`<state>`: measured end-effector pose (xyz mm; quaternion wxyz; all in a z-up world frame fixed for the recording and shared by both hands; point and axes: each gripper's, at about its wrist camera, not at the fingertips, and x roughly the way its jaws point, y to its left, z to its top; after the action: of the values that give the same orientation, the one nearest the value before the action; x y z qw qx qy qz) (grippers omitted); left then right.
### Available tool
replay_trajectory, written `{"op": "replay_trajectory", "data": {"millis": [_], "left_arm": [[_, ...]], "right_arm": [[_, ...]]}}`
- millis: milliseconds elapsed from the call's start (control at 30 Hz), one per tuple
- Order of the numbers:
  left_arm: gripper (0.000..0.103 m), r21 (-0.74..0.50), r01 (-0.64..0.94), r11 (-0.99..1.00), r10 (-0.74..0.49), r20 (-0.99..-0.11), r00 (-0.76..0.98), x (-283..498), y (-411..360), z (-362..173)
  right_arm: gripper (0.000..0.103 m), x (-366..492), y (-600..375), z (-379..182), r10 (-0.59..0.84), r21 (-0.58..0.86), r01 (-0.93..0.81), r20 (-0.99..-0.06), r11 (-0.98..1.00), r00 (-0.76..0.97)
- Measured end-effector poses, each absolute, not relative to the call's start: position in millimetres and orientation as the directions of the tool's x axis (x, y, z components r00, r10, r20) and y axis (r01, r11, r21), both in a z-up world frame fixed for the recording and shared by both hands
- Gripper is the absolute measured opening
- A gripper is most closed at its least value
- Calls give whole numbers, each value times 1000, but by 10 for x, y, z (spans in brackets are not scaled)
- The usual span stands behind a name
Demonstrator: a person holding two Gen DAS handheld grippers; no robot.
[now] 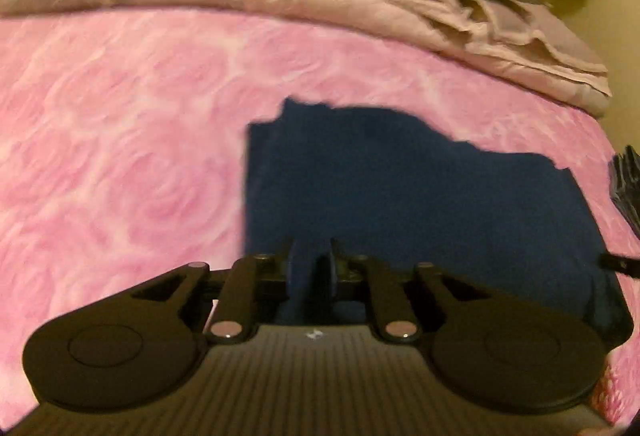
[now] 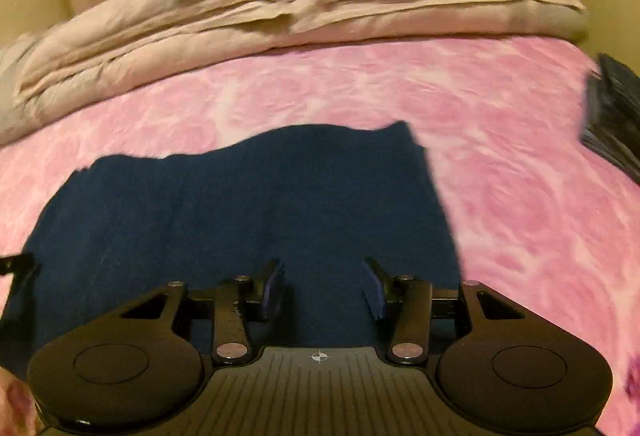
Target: Fold clothes
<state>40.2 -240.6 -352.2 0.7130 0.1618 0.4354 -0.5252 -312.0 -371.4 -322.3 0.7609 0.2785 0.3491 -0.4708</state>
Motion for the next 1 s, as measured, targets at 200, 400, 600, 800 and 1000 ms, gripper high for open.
{"op": "replay_trajectory", "data": {"millis": [200, 400, 600, 800, 1000], "left_arm": [[12, -172, 899, 402, -581, -807, 106, 359, -2230, -3296], [14, -142, 884, 445, -521, -844, 126, 171, -2010, -3486], [17, -123, 871, 476, -486, -862, 144, 97, -1857, -3454], [27, -108, 850, 515, -373, -921, 109, -279, -1735, -3011], [30, -119, 854, 507, -404, -908, 114, -877, -1449, -2342]], "right_arm": [[46, -3425, -3497, -3376, -475, 37, 951, -860, 307, 187], [47, -3363, -3163, -3340, -467, 27, 935, -861, 354, 202], [60, -3409, -3228, -3443, -444, 39, 941, -874, 336, 195], [90, -3580, -2951, -3050, -389, 117, 945, -891, 306, 236], [90, -3749, -2679, -2581, -289, 197, 931, -913, 309, 289]]}}
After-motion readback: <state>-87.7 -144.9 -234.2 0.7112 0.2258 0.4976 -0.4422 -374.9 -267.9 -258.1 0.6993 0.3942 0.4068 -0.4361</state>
